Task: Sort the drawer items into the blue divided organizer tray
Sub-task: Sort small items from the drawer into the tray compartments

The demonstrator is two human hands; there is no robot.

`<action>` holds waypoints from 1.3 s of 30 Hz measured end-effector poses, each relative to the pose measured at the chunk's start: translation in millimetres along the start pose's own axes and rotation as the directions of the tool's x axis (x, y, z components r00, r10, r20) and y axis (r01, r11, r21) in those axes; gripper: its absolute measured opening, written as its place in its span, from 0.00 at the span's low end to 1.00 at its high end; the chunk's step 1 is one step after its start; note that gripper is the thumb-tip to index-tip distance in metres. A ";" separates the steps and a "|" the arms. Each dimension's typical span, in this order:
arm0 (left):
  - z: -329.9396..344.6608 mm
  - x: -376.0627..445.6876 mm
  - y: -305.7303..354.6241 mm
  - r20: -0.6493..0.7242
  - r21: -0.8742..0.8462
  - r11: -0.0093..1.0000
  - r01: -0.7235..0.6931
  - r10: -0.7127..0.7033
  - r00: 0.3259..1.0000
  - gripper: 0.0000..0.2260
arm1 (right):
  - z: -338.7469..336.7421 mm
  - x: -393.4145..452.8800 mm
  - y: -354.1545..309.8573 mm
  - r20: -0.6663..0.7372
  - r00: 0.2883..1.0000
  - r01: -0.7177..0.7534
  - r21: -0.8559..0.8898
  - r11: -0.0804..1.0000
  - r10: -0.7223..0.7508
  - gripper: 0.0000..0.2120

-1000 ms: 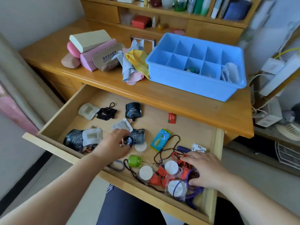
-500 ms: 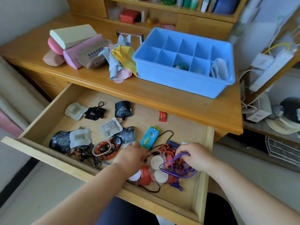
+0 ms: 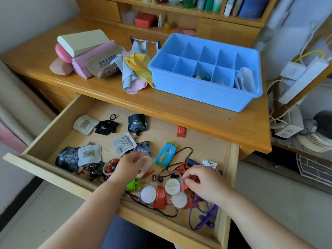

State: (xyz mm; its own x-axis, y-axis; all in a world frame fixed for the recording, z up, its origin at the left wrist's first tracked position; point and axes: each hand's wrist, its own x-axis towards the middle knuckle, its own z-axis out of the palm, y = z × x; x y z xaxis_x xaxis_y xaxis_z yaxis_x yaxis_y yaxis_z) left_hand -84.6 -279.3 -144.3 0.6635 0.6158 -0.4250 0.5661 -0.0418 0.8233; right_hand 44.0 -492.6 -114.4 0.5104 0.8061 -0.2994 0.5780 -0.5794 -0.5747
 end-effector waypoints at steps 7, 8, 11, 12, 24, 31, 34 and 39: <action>-6.7 1.5 0.4 -0.034 -0.248 0.967 0.060 -0.070 0.997 0.07 | 38.7 24.1 -24.6 0.160 0.984 0.002 -0.467 0.884 0.082 0.20; -8.0 2.7 -1.1 -0.038 -0.264 0.963 0.062 -0.075 0.996 0.07 | 37.9 24.0 -24.1 0.142 0.986 -0.015 -0.458 0.889 0.090 0.16; -9.9 4.6 -0.8 -0.032 -0.369 0.928 0.053 -0.069 0.997 0.09 | 23.6 18.0 -16.6 0.119 0.983 -0.095 -0.342 0.935 0.143 0.09; -9.3 4.3 0.7 -0.023 -0.418 0.908 0.043 -0.057 0.998 0.12 | 15.0 16.2 -12.0 0.092 0.982 -0.134 -0.291 0.947 0.167 0.09; 20.7 -20.4 23.4 0.185 -0.511 0.857 0.067 0.034 0.982 0.06 | -12.8 33.1 -35.9 0.122 0.954 -0.207 0.930 0.305 0.275 0.11; 37.7 -33.2 34.6 0.184 -0.538 0.843 0.001 0.117 0.976 0.11 | 24.4 32.5 -59.1 -0.018 0.932 -0.144 0.897 0.417 0.361 0.06; 26.0 -28.4 36.4 0.163 -0.501 0.864 -0.055 0.157 0.974 0.09 | 11.6 33.8 -56.9 -0.080 0.953 -0.128 0.767 0.629 0.292 0.04; 9.5 -14.4 26.8 0.121 0.122 0.967 -0.222 0.207 0.971 0.06 | -32.8 30.3 -33.7 -0.147 0.975 -0.092 0.408 0.909 0.164 0.09</action>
State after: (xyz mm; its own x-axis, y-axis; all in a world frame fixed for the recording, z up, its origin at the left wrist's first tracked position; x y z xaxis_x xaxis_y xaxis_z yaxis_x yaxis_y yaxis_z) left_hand -74.4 -296.8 -119.6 0.8205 0.4941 -0.2874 0.4604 -0.2732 0.8446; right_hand 60.9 -452.6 -79.2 0.6861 0.6736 -0.2747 0.2188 -0.5512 -0.8052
